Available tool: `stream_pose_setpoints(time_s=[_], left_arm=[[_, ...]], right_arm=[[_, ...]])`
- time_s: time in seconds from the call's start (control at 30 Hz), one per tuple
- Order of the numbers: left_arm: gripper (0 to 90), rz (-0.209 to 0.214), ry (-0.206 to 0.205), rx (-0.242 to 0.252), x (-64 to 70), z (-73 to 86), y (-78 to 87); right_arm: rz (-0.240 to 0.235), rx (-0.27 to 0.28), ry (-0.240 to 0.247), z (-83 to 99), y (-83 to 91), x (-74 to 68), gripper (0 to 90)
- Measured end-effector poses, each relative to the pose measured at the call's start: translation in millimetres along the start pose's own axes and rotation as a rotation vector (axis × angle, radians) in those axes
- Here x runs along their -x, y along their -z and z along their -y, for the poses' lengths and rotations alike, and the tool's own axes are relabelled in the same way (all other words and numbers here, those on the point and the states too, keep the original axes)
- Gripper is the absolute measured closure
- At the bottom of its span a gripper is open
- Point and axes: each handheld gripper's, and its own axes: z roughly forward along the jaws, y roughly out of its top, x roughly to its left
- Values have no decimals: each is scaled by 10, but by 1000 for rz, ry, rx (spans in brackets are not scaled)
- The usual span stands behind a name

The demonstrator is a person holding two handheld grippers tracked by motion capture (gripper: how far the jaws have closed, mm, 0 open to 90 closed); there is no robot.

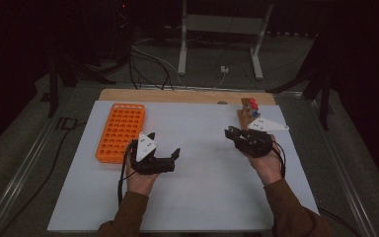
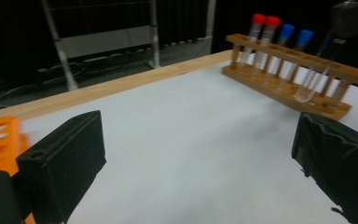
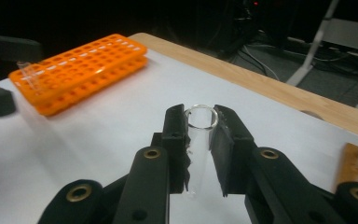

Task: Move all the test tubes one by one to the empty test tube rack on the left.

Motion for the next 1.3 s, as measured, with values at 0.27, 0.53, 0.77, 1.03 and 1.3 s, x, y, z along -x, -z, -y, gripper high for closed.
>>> stream_pose_setpoints(time_s=[0.27, 0.53, 0.77, 1.03, 1.3], left_arm=[[38, 49, -21, -15, 174, -47, -163], [69, 87, -33, -33, 282, -85, -260], [161, 136, -67, -69, 393, -96, -340], [448, 168, -83, -81, 494, -113, -412], [658, 190, -88, -65, 519, -117, -426]], right_arm=[[-41, -2, 11, -25, -54, -139, 766], [-83, -20, 33, -37, -164, -303, 767], [-112, -28, 34, -50, -236, -402, 766], [-145, -40, 44, -48, -307, -516, 767], [-161, -41, 39, -41, -328, -549, 767]])
